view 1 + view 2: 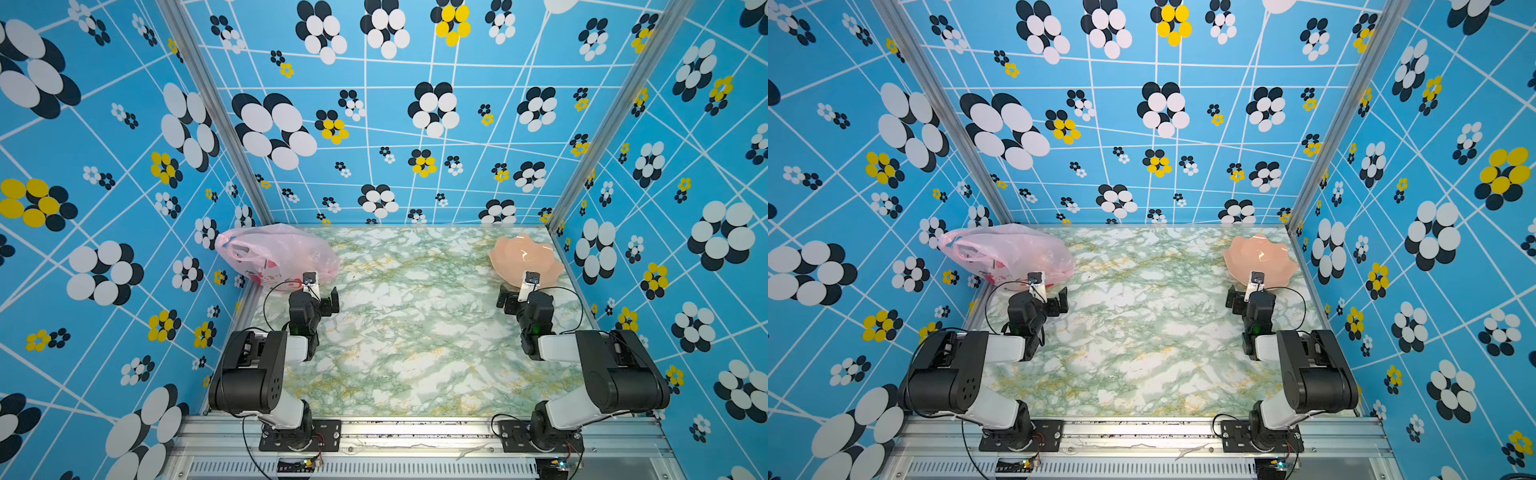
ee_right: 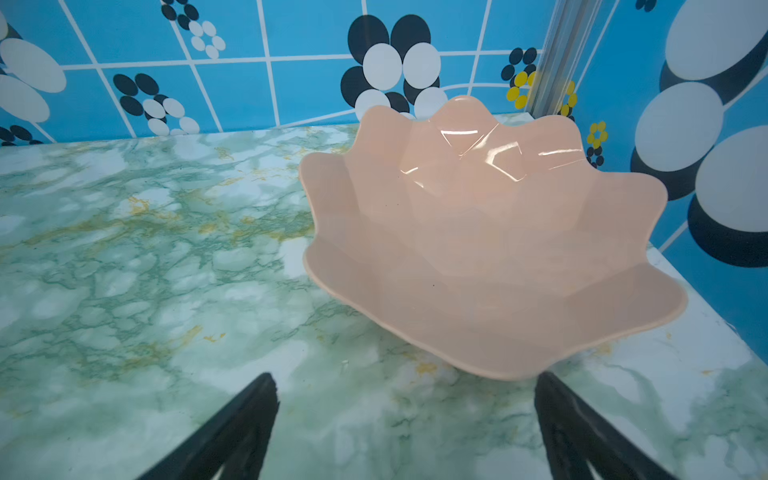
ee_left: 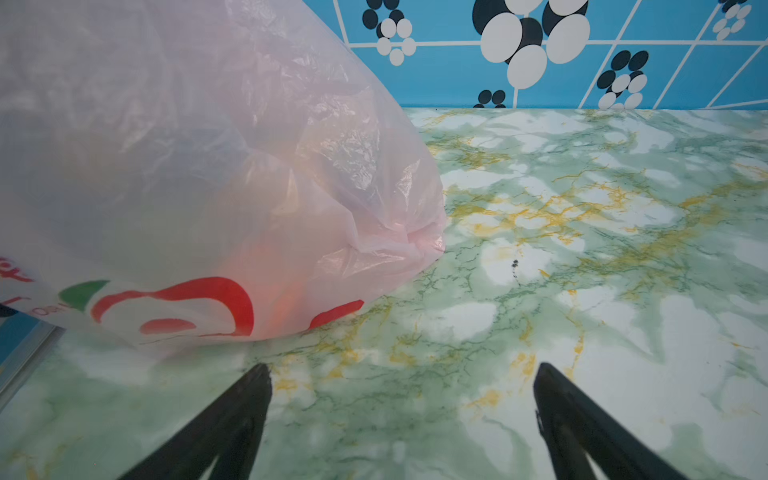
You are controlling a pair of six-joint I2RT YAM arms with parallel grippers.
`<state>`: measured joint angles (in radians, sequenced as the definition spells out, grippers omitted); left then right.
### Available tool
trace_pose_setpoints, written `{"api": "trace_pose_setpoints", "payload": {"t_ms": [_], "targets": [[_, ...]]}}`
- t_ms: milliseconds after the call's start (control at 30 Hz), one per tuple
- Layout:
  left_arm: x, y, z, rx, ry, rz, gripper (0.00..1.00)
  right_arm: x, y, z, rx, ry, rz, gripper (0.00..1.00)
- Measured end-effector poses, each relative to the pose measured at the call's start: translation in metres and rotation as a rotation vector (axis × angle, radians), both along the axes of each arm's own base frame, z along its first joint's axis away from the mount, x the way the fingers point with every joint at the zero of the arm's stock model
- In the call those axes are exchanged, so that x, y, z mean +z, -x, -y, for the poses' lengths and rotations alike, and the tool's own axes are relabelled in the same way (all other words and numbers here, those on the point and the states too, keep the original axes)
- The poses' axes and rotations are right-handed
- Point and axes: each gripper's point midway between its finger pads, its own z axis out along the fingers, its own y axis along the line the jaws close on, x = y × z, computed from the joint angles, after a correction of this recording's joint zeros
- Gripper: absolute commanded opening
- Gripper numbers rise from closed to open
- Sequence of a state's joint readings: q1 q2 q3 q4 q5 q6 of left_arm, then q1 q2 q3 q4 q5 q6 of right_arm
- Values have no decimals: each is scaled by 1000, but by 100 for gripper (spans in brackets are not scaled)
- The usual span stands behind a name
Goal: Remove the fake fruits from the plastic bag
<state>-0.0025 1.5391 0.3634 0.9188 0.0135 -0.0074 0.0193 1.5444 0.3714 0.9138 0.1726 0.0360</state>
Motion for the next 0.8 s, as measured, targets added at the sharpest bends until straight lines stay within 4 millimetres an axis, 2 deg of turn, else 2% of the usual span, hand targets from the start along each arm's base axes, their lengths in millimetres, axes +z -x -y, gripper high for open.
{"api": "trace_pose_setpoints", "payload": {"t_ms": [800], "targets": [[0,0,0,0,0,0,99,-2,1,-1,3,-1,-10,99]]}}
